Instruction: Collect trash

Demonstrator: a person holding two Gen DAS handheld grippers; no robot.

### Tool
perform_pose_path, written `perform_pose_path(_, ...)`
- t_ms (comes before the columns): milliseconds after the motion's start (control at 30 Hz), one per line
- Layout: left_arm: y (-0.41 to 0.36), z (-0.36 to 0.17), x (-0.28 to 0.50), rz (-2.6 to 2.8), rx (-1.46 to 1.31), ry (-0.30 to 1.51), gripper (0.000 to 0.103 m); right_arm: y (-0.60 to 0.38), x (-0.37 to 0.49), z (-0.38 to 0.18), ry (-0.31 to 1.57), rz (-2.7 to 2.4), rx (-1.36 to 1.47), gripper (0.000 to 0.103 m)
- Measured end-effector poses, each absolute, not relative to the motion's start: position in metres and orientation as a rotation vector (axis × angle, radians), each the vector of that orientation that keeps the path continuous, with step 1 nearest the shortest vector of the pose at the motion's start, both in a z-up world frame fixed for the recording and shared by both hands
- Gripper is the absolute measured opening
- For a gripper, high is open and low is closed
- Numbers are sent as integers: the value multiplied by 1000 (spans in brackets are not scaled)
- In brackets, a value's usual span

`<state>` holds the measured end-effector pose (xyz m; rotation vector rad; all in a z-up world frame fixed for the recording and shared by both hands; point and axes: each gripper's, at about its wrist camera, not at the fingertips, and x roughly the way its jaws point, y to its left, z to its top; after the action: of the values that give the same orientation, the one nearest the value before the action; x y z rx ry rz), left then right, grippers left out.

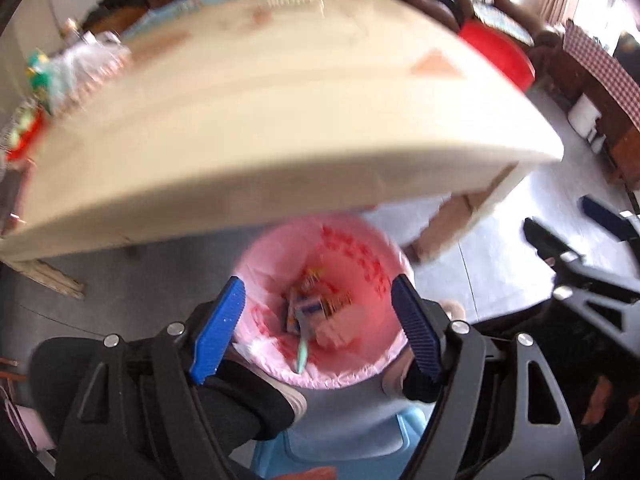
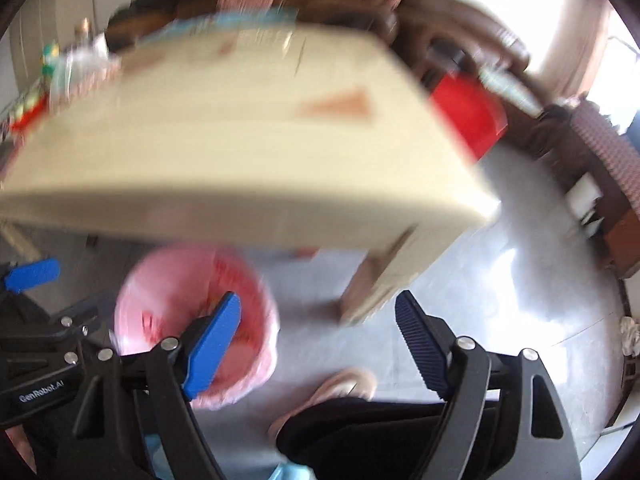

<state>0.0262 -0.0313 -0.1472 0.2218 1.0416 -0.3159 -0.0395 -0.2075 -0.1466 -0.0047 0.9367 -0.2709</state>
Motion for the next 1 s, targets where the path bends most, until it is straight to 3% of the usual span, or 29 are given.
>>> perform_pose_path(200,-34,-81,1,-281,215,897,75,-200,-72,-60,705,-347,-50,95)
perform_pose_path(433,-32,-32,-25,-242,196,774,81,-196,-100,-2,590,-354,-5,96)
perform_pose_path(1000,-21,-14,-39,-212,148,732,81,-177,-123,24,548,-363,-16,96)
